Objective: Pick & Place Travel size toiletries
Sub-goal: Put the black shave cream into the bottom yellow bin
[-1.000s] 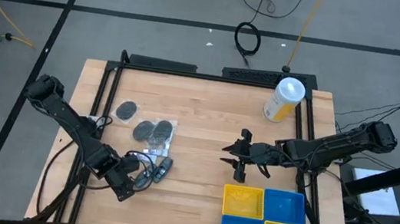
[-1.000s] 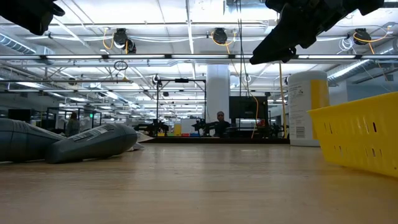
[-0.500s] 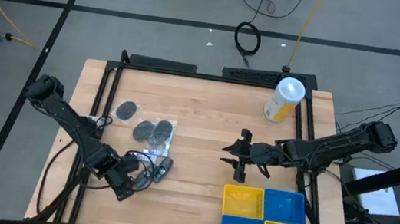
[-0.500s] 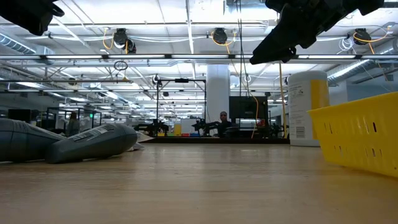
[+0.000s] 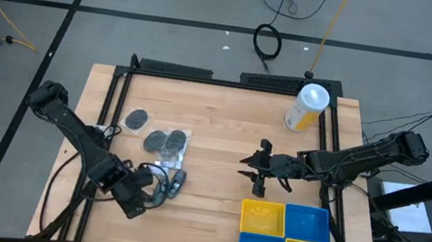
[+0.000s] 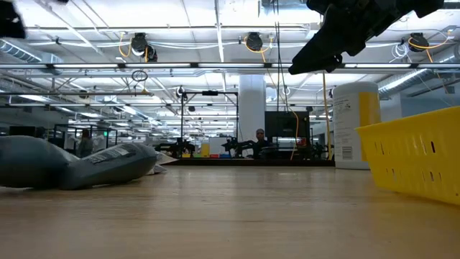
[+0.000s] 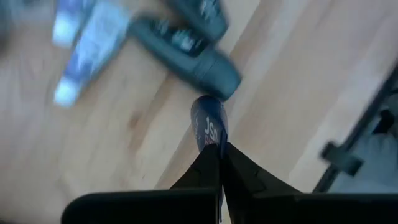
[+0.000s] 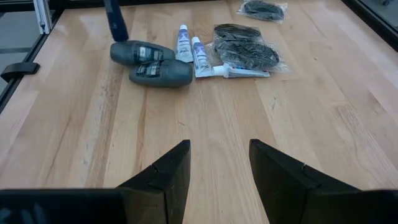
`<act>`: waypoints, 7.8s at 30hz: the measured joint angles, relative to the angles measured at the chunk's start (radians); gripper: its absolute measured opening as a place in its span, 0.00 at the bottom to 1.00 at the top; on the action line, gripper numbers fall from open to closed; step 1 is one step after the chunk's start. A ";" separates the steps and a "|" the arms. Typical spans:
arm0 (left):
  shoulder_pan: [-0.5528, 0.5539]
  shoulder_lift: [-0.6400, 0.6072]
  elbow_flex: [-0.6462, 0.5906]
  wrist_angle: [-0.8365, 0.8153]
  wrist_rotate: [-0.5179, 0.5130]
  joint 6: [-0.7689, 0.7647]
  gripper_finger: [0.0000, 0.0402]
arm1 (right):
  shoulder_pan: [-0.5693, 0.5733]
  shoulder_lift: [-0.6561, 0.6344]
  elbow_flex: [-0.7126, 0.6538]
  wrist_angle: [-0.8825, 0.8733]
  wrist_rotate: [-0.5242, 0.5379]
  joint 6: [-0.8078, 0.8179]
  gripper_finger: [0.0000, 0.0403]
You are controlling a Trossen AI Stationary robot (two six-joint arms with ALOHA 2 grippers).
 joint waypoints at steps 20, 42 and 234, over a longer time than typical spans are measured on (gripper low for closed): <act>0.218 -0.001 0.108 0.278 -0.427 0.645 0.00 | 0.000 0.000 0.000 0.077 0.000 -0.051 0.39; 0.417 0.075 0.108 0.773 -0.295 1.141 0.00 | -0.002 0.000 0.000 0.240 0.031 -0.180 0.39; 0.425 0.091 0.108 0.864 -0.284 1.200 0.60 | 0.938 -0.169 0.000 -0.377 -0.408 1.916 0.32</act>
